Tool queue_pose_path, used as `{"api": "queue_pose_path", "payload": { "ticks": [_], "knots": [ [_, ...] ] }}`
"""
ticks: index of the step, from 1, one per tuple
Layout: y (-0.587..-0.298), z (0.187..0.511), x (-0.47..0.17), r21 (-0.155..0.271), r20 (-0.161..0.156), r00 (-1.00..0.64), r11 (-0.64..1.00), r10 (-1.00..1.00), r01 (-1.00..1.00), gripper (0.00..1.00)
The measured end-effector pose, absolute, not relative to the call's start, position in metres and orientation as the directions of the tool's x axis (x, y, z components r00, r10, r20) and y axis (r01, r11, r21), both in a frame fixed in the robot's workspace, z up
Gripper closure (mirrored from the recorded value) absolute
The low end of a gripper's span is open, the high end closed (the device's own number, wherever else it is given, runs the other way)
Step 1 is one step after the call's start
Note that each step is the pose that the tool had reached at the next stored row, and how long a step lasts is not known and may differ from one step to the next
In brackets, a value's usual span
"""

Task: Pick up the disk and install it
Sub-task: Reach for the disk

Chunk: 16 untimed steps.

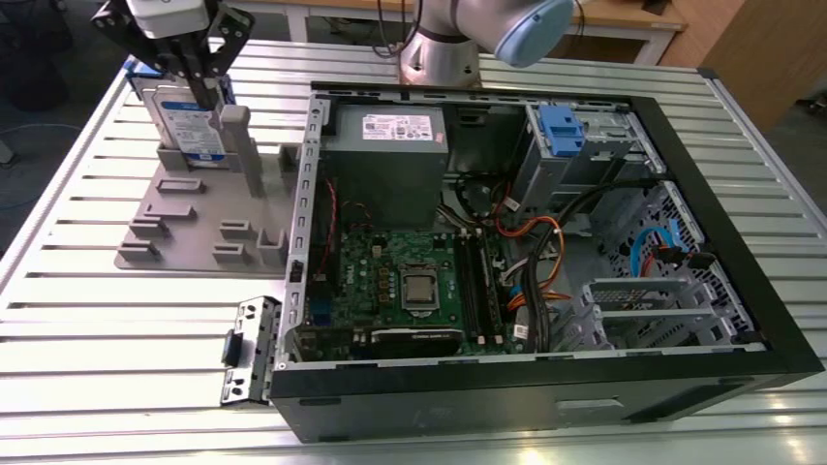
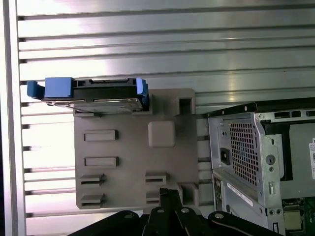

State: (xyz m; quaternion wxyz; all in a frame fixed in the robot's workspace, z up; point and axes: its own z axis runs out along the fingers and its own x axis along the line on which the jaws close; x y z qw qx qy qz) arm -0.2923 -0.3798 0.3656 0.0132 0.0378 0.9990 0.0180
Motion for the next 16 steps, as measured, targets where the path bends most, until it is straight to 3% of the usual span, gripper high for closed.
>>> {"api": "queue_pose_path", "payload": {
  "ticks": [16],
  "knots": [
    [-0.379, 0.363, -0.311, 0.037, -0.025, -0.997, 0.996, 0.076, 0.075, 0.90]
  ]
}}
